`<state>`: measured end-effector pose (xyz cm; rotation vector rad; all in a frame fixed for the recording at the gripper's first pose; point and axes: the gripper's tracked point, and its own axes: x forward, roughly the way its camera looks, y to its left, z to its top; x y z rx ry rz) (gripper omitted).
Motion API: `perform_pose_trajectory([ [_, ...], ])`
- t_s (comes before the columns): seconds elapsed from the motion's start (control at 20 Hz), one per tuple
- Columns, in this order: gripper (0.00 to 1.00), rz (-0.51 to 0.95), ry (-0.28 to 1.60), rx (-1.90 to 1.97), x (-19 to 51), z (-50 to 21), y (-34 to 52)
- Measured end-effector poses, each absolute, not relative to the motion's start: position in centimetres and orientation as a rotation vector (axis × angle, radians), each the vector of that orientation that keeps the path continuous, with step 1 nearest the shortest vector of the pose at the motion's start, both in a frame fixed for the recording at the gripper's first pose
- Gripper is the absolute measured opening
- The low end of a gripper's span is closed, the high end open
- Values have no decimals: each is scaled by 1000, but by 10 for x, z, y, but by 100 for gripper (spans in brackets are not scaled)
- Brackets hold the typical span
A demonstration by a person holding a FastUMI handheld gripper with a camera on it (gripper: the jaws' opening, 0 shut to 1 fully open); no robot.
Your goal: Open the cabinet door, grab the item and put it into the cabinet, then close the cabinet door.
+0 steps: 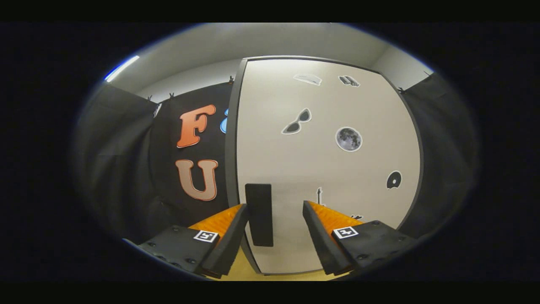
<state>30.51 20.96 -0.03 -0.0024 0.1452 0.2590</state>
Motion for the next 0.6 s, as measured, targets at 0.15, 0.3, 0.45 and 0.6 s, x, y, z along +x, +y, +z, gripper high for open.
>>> perform_pose_trajectory([
  [0.15,84,260,173,-18,313,-13,217],
  [0.3,84,252,225,-21,323,-33,223],
  [0.45,84,206,217,-46,328,-37,220],
  [0.6,63,181,219,-74,328,-39,220],
])
